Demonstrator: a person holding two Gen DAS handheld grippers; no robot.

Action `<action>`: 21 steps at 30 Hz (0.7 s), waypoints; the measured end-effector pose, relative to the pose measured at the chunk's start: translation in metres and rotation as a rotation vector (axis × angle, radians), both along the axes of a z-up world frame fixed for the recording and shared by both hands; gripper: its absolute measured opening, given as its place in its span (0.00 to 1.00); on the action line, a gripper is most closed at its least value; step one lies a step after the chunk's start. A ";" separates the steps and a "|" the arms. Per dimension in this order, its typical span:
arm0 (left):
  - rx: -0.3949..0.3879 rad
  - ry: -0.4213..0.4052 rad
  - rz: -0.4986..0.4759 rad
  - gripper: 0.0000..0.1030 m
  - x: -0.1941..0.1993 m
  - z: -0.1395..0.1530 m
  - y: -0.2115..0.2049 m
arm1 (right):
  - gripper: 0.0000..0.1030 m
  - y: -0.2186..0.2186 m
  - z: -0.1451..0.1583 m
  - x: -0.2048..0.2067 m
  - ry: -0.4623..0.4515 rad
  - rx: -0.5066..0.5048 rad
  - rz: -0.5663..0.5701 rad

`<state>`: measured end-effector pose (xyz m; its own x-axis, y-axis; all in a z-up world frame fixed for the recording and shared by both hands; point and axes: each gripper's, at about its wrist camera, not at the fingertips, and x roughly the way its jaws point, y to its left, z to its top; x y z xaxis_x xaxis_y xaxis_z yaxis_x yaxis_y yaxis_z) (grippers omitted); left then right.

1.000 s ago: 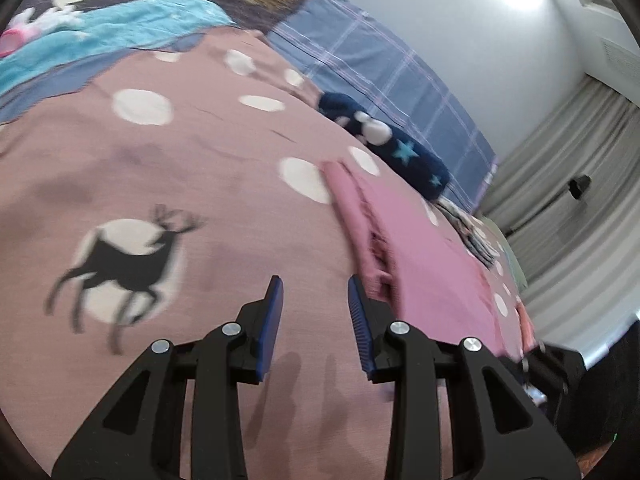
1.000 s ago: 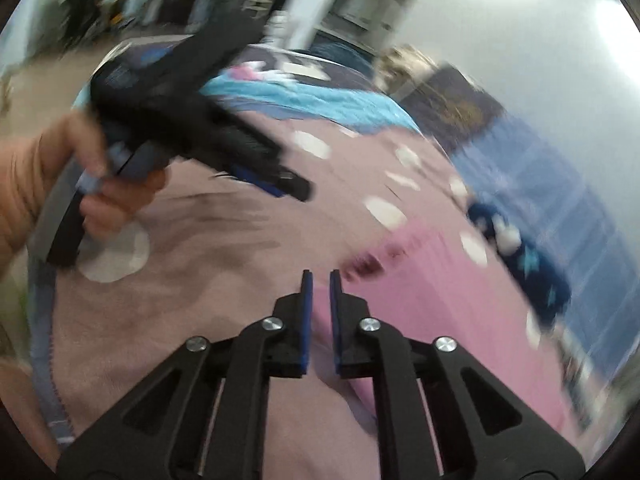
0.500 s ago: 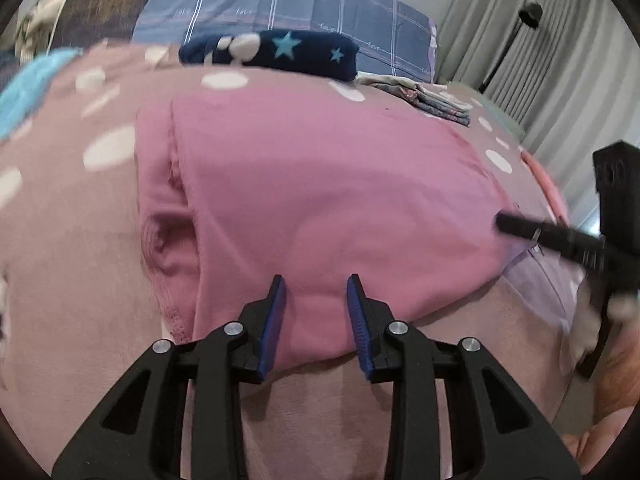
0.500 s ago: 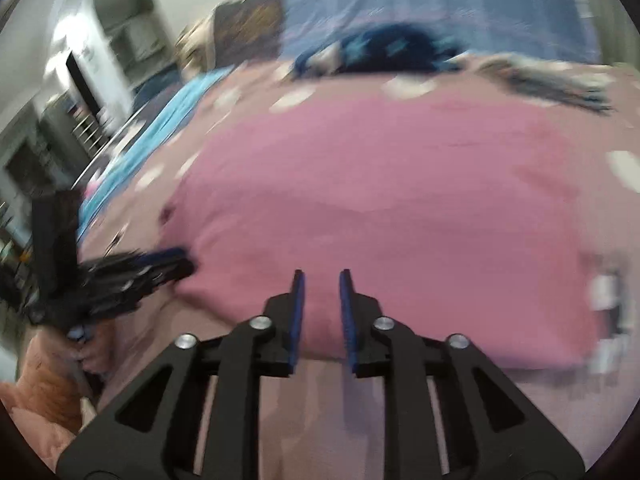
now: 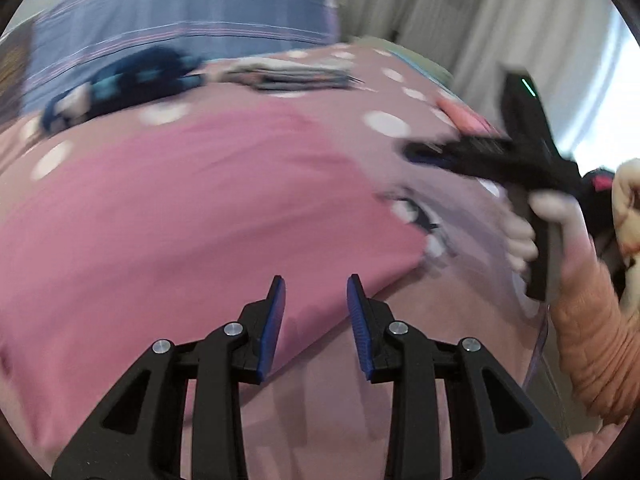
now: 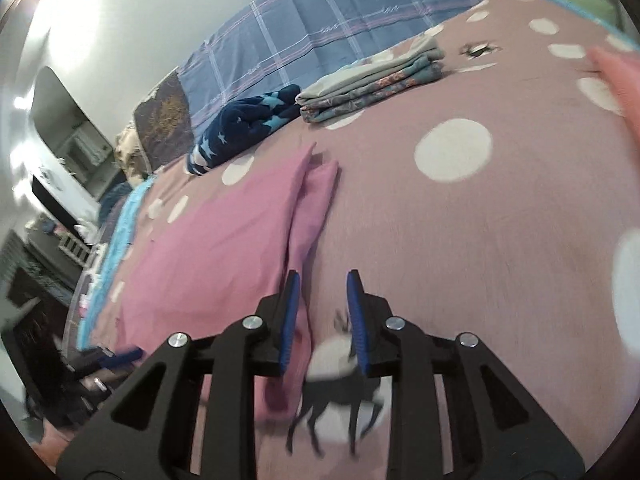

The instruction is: Fold small clothes

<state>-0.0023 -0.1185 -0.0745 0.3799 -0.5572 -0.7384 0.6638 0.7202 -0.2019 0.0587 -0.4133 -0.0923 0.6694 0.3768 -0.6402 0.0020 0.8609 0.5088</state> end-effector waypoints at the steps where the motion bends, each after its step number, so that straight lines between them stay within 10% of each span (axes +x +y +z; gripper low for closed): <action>1: 0.010 0.010 -0.025 0.32 0.002 -0.005 -0.021 | 0.25 -0.004 -0.001 0.016 0.012 0.016 0.018; 13: 0.061 0.066 -0.116 0.45 0.000 -0.035 -0.092 | 0.41 0.005 -0.027 0.132 0.146 0.054 0.162; 15: 0.045 0.074 -0.131 0.45 0.000 -0.036 -0.092 | 0.08 0.010 -0.034 0.142 0.147 0.053 0.178; 21: 0.035 0.059 -0.198 0.44 -0.013 -0.039 -0.093 | 0.03 0.009 -0.010 0.150 0.004 -0.012 0.139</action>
